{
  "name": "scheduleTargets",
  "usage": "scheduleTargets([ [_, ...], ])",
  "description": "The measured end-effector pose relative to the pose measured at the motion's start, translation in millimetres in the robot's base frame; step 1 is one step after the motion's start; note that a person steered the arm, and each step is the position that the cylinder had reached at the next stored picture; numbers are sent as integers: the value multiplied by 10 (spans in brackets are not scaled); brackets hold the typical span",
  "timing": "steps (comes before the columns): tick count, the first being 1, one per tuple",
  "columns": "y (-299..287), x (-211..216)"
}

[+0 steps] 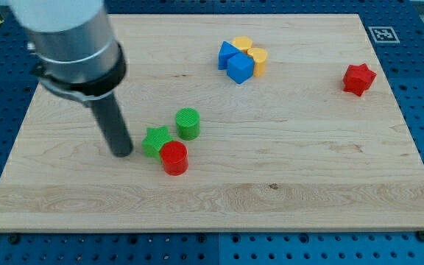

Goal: Place the green star bottom left to the red star

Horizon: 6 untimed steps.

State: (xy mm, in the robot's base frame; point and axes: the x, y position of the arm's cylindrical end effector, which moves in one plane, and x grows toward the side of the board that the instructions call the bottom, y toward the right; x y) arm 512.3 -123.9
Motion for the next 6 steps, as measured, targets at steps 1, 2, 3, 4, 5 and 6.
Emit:
scheduleTargets([
  [1, 568, -1],
  [2, 1158, -1],
  [3, 1690, -1],
  [4, 2244, -1],
  [5, 2736, -31],
  [6, 3045, -153],
])
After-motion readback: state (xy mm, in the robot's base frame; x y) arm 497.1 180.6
